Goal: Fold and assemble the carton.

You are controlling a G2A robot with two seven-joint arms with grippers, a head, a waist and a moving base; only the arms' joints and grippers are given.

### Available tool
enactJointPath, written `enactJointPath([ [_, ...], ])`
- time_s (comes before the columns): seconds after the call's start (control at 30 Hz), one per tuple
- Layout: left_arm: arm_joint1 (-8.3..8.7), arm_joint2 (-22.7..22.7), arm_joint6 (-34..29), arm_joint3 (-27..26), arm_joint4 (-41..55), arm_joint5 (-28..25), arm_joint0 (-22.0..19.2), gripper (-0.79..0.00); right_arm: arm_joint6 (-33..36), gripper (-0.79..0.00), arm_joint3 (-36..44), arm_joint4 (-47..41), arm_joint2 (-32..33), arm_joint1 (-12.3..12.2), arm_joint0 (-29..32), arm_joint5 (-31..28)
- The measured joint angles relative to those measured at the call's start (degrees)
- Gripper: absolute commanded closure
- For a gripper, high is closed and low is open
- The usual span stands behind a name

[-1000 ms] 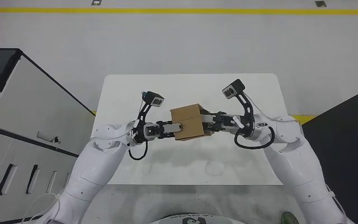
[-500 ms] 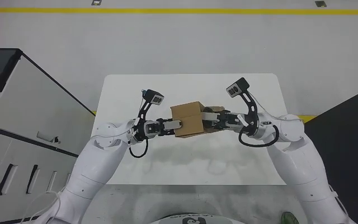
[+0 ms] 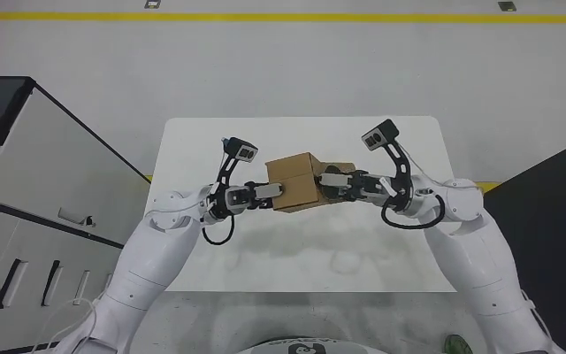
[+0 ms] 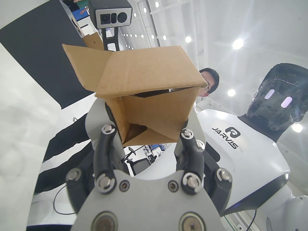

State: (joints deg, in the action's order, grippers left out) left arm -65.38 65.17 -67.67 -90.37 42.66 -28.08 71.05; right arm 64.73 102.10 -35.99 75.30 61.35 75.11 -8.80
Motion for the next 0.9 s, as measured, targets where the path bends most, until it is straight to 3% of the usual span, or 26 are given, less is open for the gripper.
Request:
enactJointPath([
  [0.3,-0.37,-0.3,-3.7,1.3,6.0,-1.0,-0.5,0.000,1.9,0.000,-0.3,-10.8,6.3,-0.2,3.1,-6.4],
  [0.33,-0.46,-0.5,-4.4,1.6,7.1,-1.0,-0.6,0.000,2.1,-0.570,-0.3,-12.5,7.0,-0.2,3.5,-7.2],
  [0.37,-0.53,-0.6,-4.9,1.8,7.9,-1.0,-0.7,0.000,2.3,-0.785,-0.3,-13.9,7.5,-0.2,3.7,-7.9],
  [0.63,-0.61,-0.8,-5.7,2.0,8.7,-0.9,-1.0,0.000,2.7,-0.785,-0.4,-15.9,7.9,-0.1,3.9,-8.7],
  [0.77,-0.60,-0.4,-3.2,2.0,7.5,0.1,-0.2,0.000,1.3,-0.785,-0.9,-16.3,8.6,-0.1,4.5,-8.5],
  [0.9,-0.66,0.7,-5.2,1.8,13.0,-0.3,1.1,0.000,1.1,-0.785,-3.0,-18.1,12.1,-0.4,6.5,-8.9],
])
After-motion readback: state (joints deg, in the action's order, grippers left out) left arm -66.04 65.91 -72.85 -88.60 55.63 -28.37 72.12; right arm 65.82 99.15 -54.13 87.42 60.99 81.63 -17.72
